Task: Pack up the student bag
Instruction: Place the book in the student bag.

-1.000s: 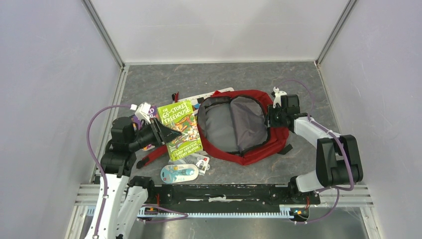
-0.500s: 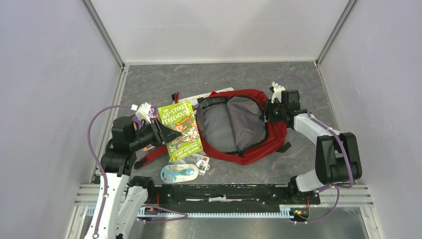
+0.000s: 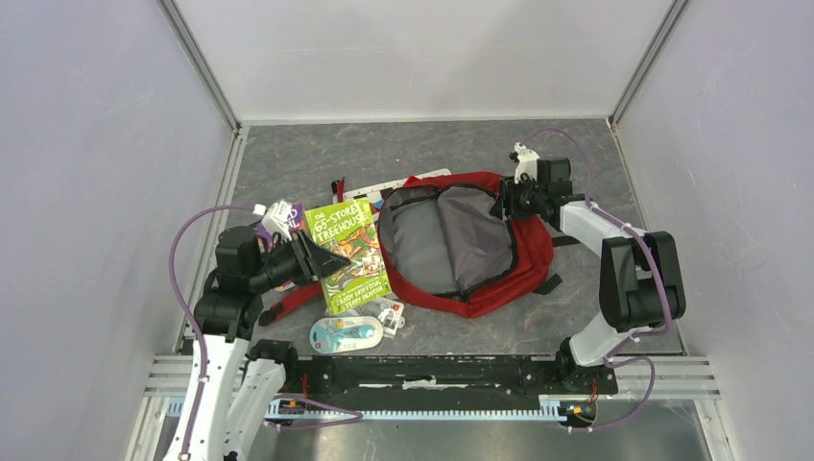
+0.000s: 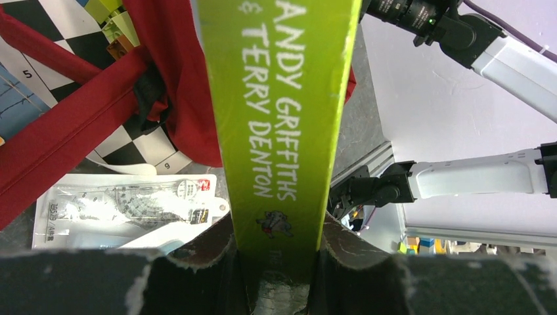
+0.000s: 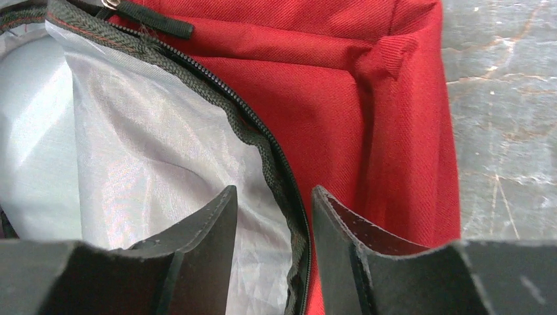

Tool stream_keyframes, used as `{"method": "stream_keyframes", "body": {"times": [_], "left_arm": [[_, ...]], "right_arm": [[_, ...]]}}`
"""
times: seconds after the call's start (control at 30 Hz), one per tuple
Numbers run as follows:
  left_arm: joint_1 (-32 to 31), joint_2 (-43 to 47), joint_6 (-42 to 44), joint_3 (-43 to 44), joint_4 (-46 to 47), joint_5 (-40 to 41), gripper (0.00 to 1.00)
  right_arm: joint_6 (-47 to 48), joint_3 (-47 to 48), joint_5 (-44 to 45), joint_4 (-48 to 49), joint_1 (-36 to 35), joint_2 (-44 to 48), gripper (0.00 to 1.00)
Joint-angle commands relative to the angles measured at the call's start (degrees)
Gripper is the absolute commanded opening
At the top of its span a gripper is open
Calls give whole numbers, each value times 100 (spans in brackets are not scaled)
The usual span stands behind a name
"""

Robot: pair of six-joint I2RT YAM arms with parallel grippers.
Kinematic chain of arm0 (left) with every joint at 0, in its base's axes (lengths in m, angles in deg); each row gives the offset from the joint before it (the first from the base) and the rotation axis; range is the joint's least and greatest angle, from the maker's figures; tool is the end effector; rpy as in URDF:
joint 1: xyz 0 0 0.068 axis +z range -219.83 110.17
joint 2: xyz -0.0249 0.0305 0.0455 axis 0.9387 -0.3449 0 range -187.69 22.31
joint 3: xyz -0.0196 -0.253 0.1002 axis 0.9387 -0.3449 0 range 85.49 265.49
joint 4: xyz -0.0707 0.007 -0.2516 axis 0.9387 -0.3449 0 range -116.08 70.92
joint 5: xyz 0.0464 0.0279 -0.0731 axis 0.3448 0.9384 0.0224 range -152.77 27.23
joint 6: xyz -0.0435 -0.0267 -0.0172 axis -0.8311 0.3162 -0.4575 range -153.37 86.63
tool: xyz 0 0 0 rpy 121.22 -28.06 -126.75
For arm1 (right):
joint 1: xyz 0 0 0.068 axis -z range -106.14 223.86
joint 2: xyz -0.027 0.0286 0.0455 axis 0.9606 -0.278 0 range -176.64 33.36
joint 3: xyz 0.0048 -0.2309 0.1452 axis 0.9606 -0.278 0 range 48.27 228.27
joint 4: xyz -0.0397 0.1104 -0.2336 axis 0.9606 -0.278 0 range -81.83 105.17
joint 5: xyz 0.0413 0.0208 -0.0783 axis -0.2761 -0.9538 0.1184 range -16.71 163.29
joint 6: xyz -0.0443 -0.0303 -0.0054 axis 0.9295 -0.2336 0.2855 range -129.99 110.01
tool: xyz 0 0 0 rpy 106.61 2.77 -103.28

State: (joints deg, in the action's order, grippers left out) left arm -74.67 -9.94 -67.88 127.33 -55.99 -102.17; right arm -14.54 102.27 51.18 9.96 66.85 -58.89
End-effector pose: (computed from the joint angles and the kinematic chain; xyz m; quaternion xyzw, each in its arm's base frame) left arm 0.1162 -0.0327 0.3078 -0.0363 0.8222 -0.4359 0.3642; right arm 0.3334 0.0545 0.1991 -0.0950 0.8998 0.2143 0.3680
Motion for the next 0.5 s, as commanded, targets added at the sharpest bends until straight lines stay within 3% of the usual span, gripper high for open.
{"method": "stream_keyframes", "body": {"times": [0.0,0.1,0.23,0.47], "left_arm": [[36,-16,-141,278,400,-252,2],[34,-152,-209,183,605,-152,2],[-26,-481,-836,-71,1554,-309,2],[-665,-978,-1655,-136,2857,212,2]], "right_arm": [[132,310,-436,69,-12,-226,48],[186,416,-588,-106,-11,-321,33],[188,457,-423,-273,-10,-106,2],[-3,713,358,-759,-8,632,0]]}}
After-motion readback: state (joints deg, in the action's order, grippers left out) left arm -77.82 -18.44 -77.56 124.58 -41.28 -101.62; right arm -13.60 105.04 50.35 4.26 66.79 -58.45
